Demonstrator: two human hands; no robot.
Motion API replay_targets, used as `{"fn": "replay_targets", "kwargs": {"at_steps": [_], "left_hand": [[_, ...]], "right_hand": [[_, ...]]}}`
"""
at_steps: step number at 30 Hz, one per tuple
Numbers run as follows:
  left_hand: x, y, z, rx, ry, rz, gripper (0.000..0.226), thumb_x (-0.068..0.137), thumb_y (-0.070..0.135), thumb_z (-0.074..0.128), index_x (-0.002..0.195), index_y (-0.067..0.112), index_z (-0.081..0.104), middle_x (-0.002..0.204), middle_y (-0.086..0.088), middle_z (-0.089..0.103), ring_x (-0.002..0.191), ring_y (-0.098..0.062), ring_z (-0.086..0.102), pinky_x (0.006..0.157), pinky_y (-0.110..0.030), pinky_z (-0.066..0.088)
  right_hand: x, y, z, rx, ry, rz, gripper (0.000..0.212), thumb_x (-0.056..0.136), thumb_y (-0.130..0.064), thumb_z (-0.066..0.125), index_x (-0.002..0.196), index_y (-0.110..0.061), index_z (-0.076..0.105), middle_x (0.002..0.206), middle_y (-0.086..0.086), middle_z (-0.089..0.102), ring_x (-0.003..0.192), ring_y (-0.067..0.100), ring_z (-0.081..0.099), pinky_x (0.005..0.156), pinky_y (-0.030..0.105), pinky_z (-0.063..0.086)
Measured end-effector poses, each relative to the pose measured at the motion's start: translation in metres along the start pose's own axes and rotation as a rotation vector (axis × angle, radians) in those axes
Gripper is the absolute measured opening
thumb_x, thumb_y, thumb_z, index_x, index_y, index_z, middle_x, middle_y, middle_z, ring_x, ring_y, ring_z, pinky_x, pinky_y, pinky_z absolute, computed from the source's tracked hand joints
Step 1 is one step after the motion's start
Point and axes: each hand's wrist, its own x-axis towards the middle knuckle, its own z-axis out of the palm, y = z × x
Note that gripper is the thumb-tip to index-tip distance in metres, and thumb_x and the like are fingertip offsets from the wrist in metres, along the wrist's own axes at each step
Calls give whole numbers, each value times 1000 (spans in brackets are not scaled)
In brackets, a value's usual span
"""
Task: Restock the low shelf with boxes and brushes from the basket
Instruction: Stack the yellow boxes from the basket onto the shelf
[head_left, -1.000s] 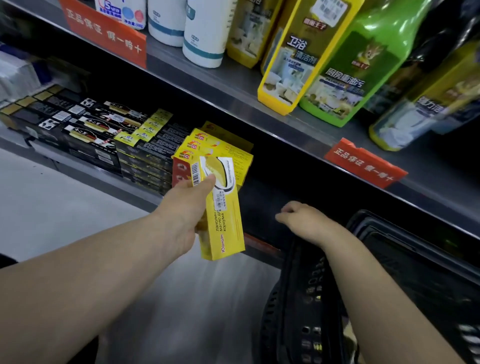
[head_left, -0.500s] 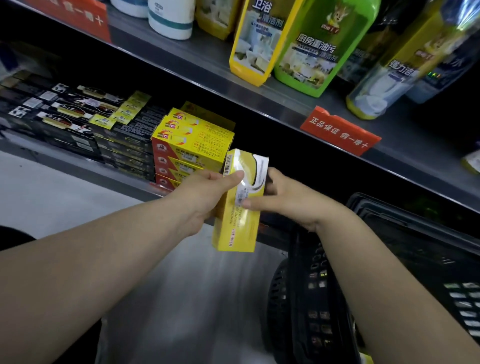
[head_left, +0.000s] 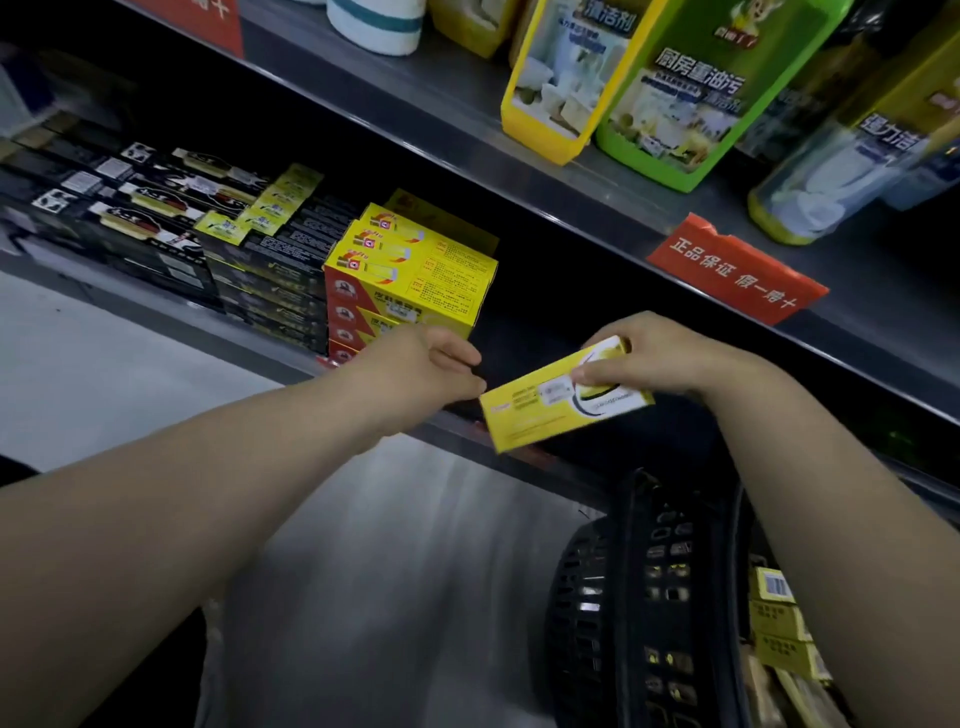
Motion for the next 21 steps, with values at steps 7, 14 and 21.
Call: {"fn": "replay_targets", "kwargs": {"at_steps": [7, 14, 21], "left_hand": [[-2, -9, -14, 92, -57, 80, 19, 83, 13, 67, 94, 29, 63, 95, 7, 67, 91, -12, 64, 82, -31, 51], [3, -15, -26, 83, -1, 108, 20, 83, 13, 66, 87, 32, 66, 88, 7, 70, 87, -9, 65, 79, -27, 52], [8, -16, -25, 122, 30, 101, 19, 85, 15, 62, 84, 34, 66, 87, 11, 69, 87, -9, 65, 79, -28, 52]], "right_hand": [[70, 35, 47, 14, 66, 126, 38, 81, -30, 71, 115, -16, 60, 112, 7, 62, 97, 21, 60, 83, 31, 49], [106, 48, 80, -513, -161, 58, 63, 77, -36, 72, 125, -13, 38, 117, 12, 55, 96, 28, 56, 70, 29, 41], [112, 42, 101, -490, -248, 46, 71, 77, -23, 73, 132, -16, 29, 104, 8, 55, 82, 23, 52, 54, 27, 36]]}}
